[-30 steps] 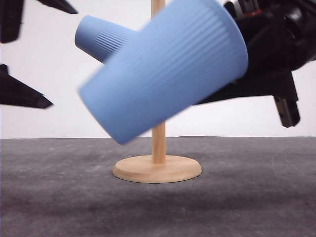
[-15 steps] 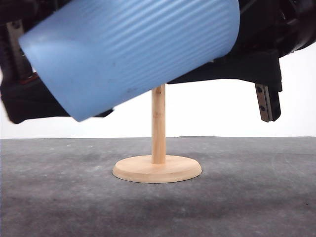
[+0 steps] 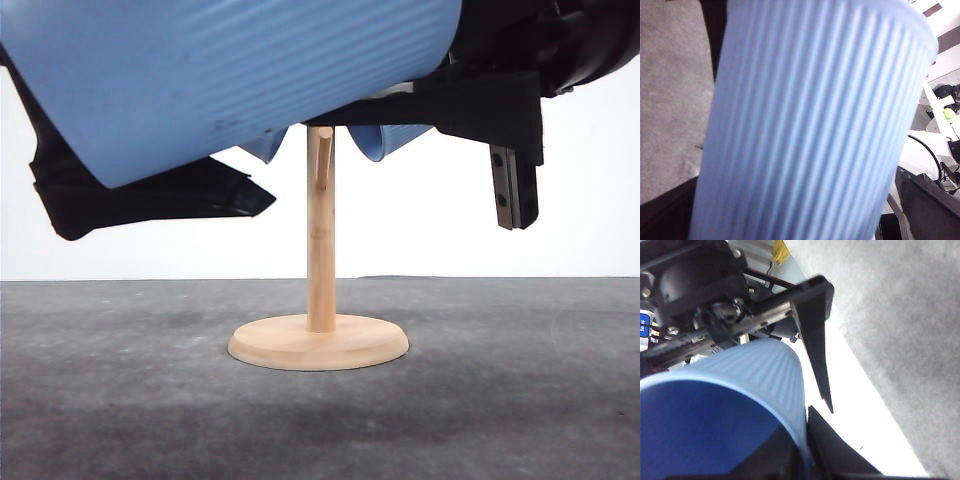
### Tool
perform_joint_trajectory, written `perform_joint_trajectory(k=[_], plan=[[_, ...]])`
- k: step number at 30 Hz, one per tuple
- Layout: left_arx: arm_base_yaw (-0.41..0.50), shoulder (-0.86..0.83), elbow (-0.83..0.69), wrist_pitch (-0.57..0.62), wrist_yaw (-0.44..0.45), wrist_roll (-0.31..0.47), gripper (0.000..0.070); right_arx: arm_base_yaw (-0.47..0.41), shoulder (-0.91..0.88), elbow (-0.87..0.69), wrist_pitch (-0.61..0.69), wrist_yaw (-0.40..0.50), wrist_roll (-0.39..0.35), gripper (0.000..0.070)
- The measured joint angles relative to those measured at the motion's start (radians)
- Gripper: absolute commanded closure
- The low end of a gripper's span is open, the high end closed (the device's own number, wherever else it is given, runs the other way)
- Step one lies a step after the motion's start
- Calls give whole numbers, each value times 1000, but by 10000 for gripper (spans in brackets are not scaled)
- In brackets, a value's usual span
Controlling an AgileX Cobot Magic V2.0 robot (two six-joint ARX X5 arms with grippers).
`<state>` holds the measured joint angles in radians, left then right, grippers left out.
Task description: Place three cups
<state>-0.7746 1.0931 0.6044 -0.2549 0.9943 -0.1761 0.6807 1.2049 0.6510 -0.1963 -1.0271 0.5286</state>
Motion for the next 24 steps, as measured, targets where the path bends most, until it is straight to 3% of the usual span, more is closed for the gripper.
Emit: perform_joint_trajectory(k=[5, 9, 14, 20, 24], plan=[[0, 0, 0, 5, -5, 0, 199, 9, 0, 0, 0, -11, 4, 700], [0, 0, 0, 5, -3, -5, 233, 12, 0, 0, 0, -15, 4, 686], [-1, 0, 0, 6, -4, -35, 240, 12, 0, 0, 6, -16, 4, 515], [-1, 0, 0, 5, -5, -100, 309, 12, 0, 0, 6, -17, 5, 511], [-1, 0, 0, 8, -3, -143, 310, 2, 0, 0, 7, -16, 3, 511]])
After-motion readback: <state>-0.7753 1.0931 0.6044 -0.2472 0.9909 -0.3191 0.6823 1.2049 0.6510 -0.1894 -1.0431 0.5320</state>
